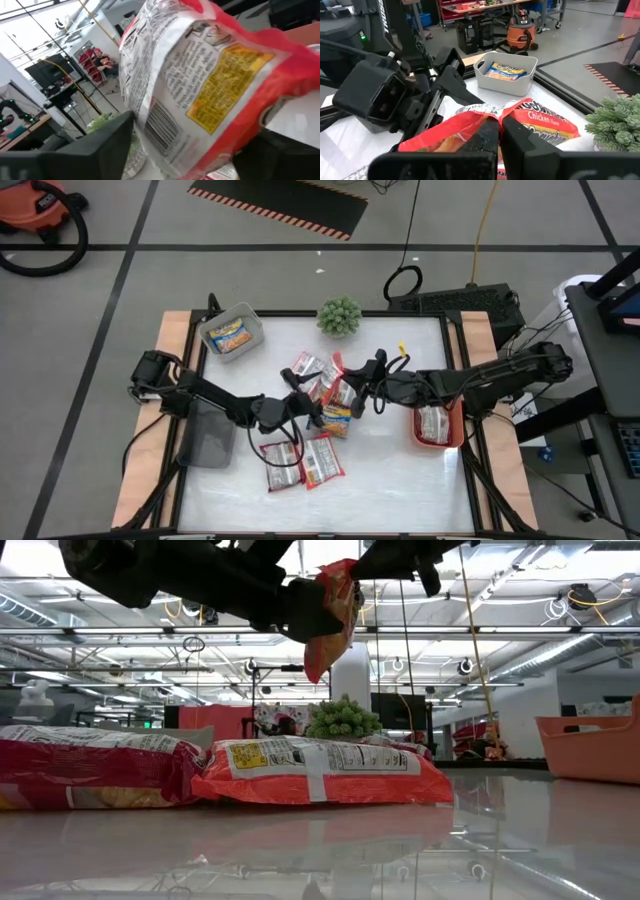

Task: Sort Maruchan noodles
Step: Put the orange bag into the black bin

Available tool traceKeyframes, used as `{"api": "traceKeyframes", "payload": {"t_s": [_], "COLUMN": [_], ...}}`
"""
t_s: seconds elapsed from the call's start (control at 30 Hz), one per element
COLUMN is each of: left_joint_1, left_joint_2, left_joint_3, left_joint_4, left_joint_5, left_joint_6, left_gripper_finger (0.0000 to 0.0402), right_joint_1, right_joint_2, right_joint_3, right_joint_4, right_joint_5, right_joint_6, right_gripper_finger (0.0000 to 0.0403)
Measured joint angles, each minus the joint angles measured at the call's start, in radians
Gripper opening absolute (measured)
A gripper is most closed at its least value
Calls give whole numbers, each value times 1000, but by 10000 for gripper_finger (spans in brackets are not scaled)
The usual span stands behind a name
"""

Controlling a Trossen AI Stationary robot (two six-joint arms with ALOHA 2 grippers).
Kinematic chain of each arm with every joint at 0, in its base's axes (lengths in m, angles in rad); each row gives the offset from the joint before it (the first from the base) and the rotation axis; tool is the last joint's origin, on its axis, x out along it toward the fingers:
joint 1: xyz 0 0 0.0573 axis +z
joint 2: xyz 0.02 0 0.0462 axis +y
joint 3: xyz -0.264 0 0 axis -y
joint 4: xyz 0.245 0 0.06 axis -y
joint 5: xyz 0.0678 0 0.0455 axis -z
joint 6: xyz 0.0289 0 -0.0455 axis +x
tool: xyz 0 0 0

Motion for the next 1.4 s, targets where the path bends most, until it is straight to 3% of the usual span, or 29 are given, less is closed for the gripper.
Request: {"api": "traceKeyframes", "payload": {"t_s": [0.4, 0.63, 0.87, 1.07, 1.17, 1.4], "left_joint_1": [-21, -23, -41, -80, -91, -97], "left_joint_2": [0, 0, -3, -92, -182, -444], "left_joint_3": [0, 0, 0, 0, 0, 0], "left_joint_4": [0, 0, -44, -203, -351, -801], "left_joint_5": [-44, -50, -35, -34, 19, 52], "left_joint_6": [86, 107, 159, 189, 178, -35], "left_gripper_finger": [128, 130, 129, 129, 129, 129], "right_joint_1": [1, 2, 27, 82, 109, 159], "right_joint_2": [0, -4, -65, -166, -199, -231], "right_joint_3": [0, 0, 0, 0, 0, 0], "right_joint_4": [-13, -23, -48, -143, -175, -218], "right_joint_5": [-2, -6, 4, 5, 5, 4], "right_joint_6": [-16, -41, -68, -62, -60, -60], "right_gripper_finger": [0, 6, 43, 72, 78, 79]}}
